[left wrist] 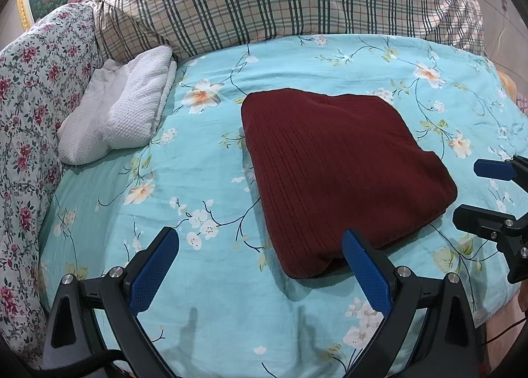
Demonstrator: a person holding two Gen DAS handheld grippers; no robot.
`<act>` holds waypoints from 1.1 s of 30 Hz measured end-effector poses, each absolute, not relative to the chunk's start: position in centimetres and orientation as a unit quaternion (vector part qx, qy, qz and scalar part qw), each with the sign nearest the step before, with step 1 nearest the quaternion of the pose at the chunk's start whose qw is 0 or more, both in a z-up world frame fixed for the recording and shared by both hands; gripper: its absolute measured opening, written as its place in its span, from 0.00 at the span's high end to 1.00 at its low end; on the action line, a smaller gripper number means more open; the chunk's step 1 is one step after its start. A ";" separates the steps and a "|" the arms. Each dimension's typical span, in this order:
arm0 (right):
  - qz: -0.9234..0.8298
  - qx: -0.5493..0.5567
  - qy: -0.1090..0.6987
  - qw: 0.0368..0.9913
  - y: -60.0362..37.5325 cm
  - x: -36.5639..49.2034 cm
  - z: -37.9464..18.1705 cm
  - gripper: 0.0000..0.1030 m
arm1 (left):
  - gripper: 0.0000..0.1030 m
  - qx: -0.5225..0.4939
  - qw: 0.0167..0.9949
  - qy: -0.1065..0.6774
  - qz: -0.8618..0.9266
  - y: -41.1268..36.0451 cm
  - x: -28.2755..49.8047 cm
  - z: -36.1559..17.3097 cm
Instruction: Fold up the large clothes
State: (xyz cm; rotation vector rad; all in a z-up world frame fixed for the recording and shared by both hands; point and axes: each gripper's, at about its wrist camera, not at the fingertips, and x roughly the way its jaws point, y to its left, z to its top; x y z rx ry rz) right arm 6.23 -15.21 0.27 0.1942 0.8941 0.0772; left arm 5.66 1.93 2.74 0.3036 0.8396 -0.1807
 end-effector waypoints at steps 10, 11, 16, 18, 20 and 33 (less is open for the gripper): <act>0.034 0.095 0.428 0.898 -15.1 6.0 0.6 0.00 | 0.03 0.148 0.898 0.404 -0.088 1.7 5.9 2.8; 0.034 0.095 0.428 0.898 -15.1 6.0 0.6 0.00 | 0.03 0.148 0.898 0.404 -0.088 1.8 5.9 2.8; 0.034 0.095 0.427 0.898 -15.1 6.0 0.7 0.00 | 0.03 0.146 0.898 0.405 -0.090 1.7 6.0 3.0; 0.035 0.095 0.427 0.898 -15.1 6.1 0.7 0.00 | 0.03 0.147 0.898 0.404 -0.090 1.7 6.0 3.1; 0.034 0.095 0.427 0.899 -15.1 6.0 0.7 0.00 | 0.03 0.147 0.899 0.404 -0.090 1.7 5.9 3.2; 0.032 0.096 0.427 0.898 -15.1 6.0 0.8 0.00 | 0.03 0.151 0.900 0.399 -0.090 1.7 6.3 3.3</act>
